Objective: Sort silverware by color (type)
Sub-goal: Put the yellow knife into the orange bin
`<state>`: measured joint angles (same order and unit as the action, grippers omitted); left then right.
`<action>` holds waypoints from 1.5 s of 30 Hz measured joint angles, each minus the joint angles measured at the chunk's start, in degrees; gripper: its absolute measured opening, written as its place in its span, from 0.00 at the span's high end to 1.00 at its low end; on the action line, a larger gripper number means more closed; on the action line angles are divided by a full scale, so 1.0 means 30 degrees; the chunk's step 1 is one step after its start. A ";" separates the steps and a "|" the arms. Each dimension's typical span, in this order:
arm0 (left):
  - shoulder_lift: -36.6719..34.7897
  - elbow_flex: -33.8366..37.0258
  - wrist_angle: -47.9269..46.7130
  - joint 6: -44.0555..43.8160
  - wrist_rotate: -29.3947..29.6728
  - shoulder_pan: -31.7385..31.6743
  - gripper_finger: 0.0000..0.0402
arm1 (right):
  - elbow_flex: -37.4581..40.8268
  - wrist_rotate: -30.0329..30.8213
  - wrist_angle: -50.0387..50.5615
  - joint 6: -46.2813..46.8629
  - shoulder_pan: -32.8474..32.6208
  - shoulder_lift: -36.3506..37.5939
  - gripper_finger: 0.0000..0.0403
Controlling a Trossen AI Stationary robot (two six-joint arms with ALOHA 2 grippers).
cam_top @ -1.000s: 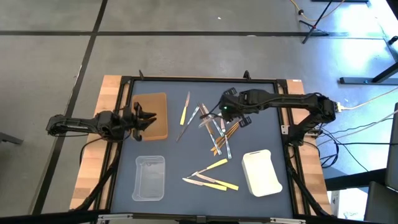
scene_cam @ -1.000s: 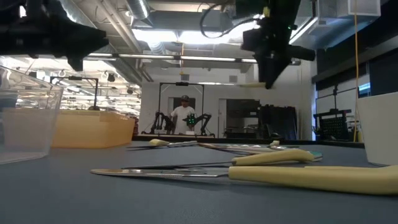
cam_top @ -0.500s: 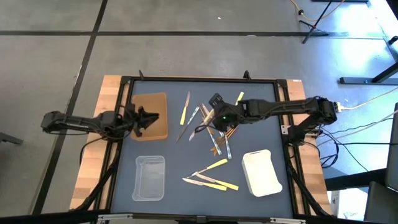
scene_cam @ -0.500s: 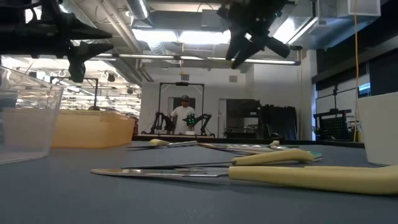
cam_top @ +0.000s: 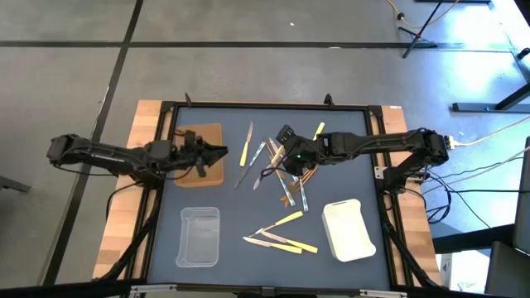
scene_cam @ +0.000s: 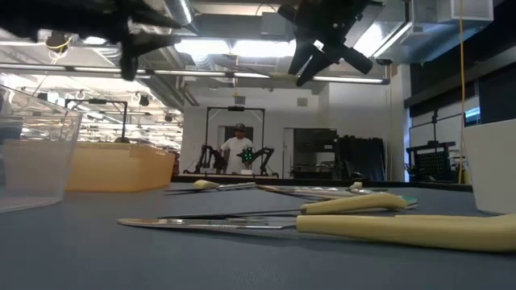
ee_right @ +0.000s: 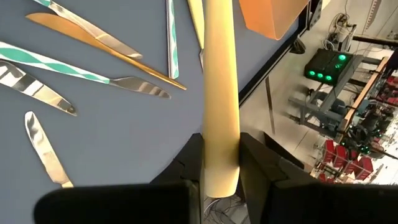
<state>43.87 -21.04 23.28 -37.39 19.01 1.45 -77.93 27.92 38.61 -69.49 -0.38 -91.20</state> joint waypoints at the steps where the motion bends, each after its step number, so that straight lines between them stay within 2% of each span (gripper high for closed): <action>1: 0.0766 -0.0610 -0.0019 0.0001 -0.0009 -0.0044 0.75 | -0.0006 0.0000 0.0005 0.0000 0.0000 0.0000 0.86; 5: 0.3678 -0.2841 -0.0134 0.0389 -0.0850 -0.0518 0.75 | -0.0004 0.0000 0.0160 0.0000 0.0000 0.0000 0.86; 14: 0.9338 -0.6040 -0.0325 0.0503 -0.5545 -0.2733 0.75 | -0.0007 -0.0044 0.0181 0.0022 -0.0010 -0.0007 0.86; 24: 1.3239 -0.8766 -0.0282 0.0510 -0.8574 -0.4013 0.75 | 0.0000 -0.0678 0.0174 0.0051 -0.0015 -0.0007 0.86; 31: 1.4336 -0.8989 -0.0201 0.0498 -0.8727 -0.4257 0.75 | -0.0007 -0.0677 0.0160 0.0058 -0.0007 -0.0007 0.86; 39: 1.4398 -0.8996 0.0005 0.0490 -0.8666 -0.4052 0.75 | -0.0004 -0.0670 0.0054 0.0058 -0.0007 -0.0007 0.86; 45: 1.4391 -0.9003 -0.0069 0.0503 -0.7328 -0.3614 0.75 | -0.0004 -0.0670 -0.0625 0.0067 -0.0007 -0.0012 0.86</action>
<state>87.05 -48.05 23.07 -35.88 -2.97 -9.39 -77.94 25.91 36.74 -69.29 -0.40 -91.23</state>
